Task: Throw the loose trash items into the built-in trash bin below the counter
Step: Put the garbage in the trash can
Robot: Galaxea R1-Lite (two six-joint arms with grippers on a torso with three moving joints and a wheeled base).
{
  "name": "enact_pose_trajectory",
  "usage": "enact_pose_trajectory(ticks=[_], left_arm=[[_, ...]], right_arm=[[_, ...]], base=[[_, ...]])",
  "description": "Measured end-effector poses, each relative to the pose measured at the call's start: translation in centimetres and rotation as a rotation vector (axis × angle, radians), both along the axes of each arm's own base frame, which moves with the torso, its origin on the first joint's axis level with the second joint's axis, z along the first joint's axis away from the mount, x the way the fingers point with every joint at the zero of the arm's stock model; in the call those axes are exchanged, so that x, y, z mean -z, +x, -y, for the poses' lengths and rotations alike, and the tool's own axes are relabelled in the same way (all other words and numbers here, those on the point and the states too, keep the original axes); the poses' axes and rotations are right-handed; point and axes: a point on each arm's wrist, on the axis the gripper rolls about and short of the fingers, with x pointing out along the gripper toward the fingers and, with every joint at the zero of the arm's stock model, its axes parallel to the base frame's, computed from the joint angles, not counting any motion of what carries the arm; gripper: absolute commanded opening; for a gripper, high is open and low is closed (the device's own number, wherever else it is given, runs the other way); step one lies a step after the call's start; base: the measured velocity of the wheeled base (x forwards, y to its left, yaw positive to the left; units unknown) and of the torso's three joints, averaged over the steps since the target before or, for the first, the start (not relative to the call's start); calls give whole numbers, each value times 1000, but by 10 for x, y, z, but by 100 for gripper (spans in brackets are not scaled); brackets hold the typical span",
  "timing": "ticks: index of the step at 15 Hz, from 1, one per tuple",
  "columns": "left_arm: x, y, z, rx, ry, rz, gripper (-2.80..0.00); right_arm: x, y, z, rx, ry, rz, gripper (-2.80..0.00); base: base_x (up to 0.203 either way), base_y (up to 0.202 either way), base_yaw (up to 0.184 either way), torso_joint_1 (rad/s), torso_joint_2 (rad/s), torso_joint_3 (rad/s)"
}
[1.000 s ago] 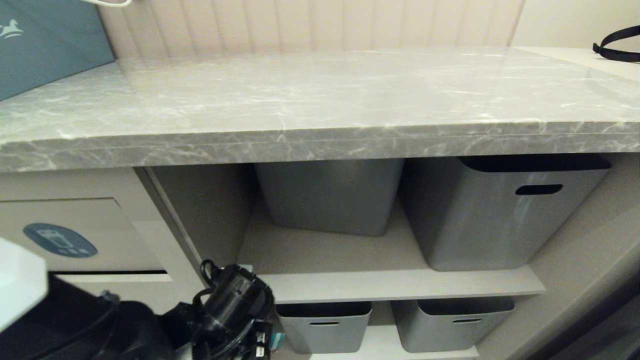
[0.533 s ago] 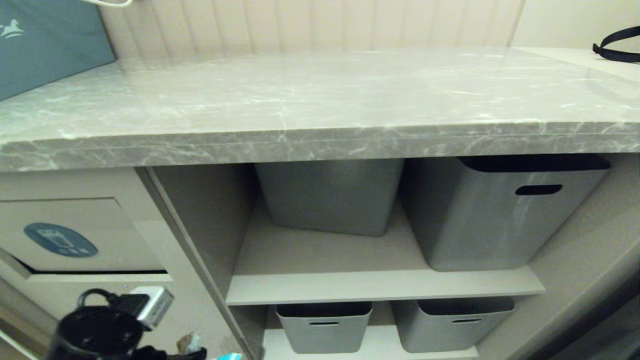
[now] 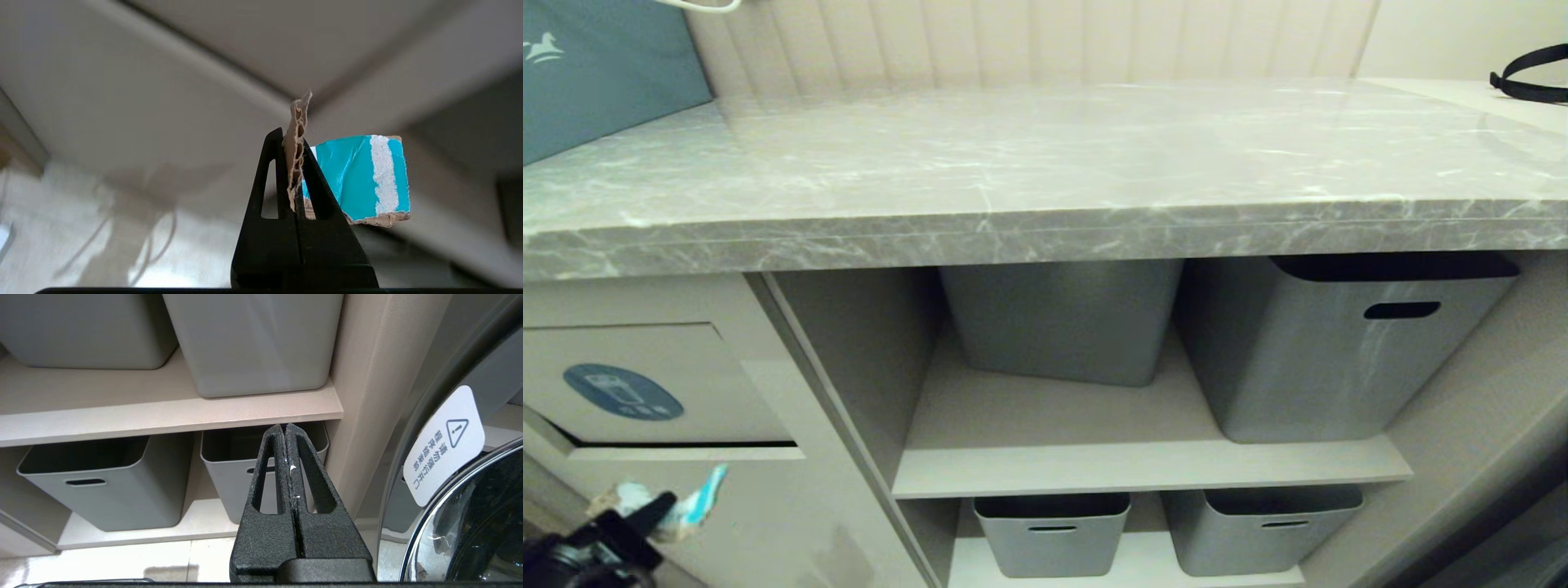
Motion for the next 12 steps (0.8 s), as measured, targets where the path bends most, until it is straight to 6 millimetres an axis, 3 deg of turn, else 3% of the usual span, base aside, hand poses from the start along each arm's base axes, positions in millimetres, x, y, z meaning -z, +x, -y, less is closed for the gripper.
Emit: enact_pose_trajectory(ticks=[4, 12], left_arm=[[-10, 13, -22, -133, 29, 158, -280], [-4, 45, -40, -234, 96, 191, -280]], right_arm=[[0, 0, 0, 0, 0, 0, -280], [0, 0, 0, 0, 0, 0, -280]], base=[[0, 0, 0, 0, 0, 0], [0, 0, 0, 0, 0, 0]])
